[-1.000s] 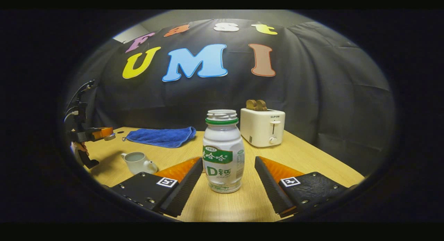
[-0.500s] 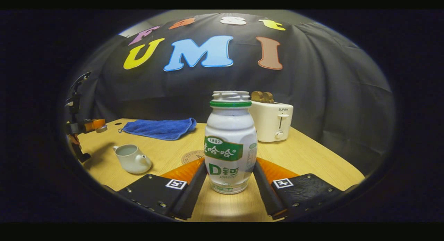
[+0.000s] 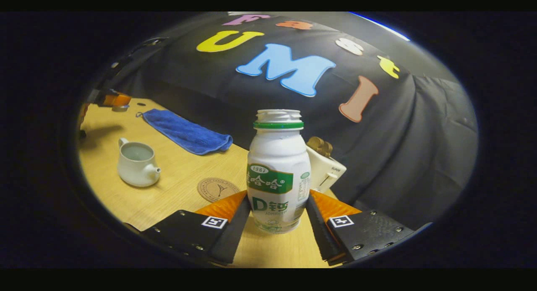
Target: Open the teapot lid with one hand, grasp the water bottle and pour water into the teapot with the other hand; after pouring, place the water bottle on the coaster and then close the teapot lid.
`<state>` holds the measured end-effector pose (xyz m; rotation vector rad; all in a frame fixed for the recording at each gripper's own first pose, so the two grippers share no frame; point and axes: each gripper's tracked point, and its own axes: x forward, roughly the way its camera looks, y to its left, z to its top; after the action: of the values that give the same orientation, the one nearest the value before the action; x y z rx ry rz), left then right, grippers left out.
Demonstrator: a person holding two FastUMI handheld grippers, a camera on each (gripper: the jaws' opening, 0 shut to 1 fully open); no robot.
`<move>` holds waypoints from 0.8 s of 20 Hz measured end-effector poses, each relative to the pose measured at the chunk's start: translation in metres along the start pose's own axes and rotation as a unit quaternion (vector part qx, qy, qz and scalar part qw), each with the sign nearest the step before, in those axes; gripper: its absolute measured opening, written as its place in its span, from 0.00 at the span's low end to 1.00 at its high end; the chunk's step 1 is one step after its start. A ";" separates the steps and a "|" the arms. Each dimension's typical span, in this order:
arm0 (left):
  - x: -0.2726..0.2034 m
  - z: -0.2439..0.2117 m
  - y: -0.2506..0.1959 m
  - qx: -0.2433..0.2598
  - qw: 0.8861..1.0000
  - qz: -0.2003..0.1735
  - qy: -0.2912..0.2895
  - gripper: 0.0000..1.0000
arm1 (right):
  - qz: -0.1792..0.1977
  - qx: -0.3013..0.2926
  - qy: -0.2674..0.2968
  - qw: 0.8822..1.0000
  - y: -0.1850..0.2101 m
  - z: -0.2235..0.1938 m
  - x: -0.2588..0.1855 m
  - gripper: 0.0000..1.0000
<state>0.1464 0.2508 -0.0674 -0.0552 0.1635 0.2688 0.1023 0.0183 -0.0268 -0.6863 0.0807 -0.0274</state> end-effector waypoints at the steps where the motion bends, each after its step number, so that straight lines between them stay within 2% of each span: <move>1: 0.001 0.000 0.000 -0.001 1.000 -0.001 0.001 0.10 | -0.006 -0.027 -0.004 1.000 -0.001 0.004 0.001 0.74; 2: 0.002 -0.001 -0.001 -0.001 1.000 -0.001 0.002 0.07 | -0.011 -0.052 -0.009 0.999 -0.002 0.008 0.002 0.74; 3: 0.002 -0.001 -0.001 0.000 1.000 -0.001 0.003 0.10 | -0.015 -0.078 -0.013 0.997 0.000 0.012 0.003 0.74; 4: 0.001 -0.002 -0.001 0.001 1.000 -0.001 0.003 0.06 | -0.019 -0.101 -0.019 0.994 0.000 0.016 0.005 0.74; 7: 0.004 -0.004 -0.001 -0.001 1.000 -0.003 0.005 0.06 | -0.030 -0.171 -0.037 0.984 0.003 0.028 0.006 0.74; 8: 0.004 -0.004 0.000 -0.002 1.000 -0.003 0.006 0.10 | -0.031 -0.192 -0.042 0.980 0.005 0.030 0.007 0.74; 10: 0.005 -0.005 0.000 -0.002 1.000 -0.003 0.008 0.10 | -0.027 -0.218 -0.050 0.974 0.011 0.036 0.008 0.74; 11: 0.006 -0.005 0.002 -0.002 1.000 -0.002 0.009 0.06 | -0.026 -0.229 -0.052 0.972 0.013 0.038 0.006 0.74; 15: 0.005 -0.007 0.004 -0.006 1.000 -0.001 0.010 0.07 | -0.031 -0.283 -0.064 0.957 0.019 0.046 0.005 0.74; 16: 0.004 -0.007 0.006 -0.008 1.000 0.000 0.011 0.10 | -0.033 -0.295 -0.065 0.953 0.020 0.047 0.006 0.74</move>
<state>0.1480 0.2568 -0.0750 -0.0730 0.1825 0.2687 0.1117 0.0633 -0.0035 -1.2871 -0.0653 -0.0212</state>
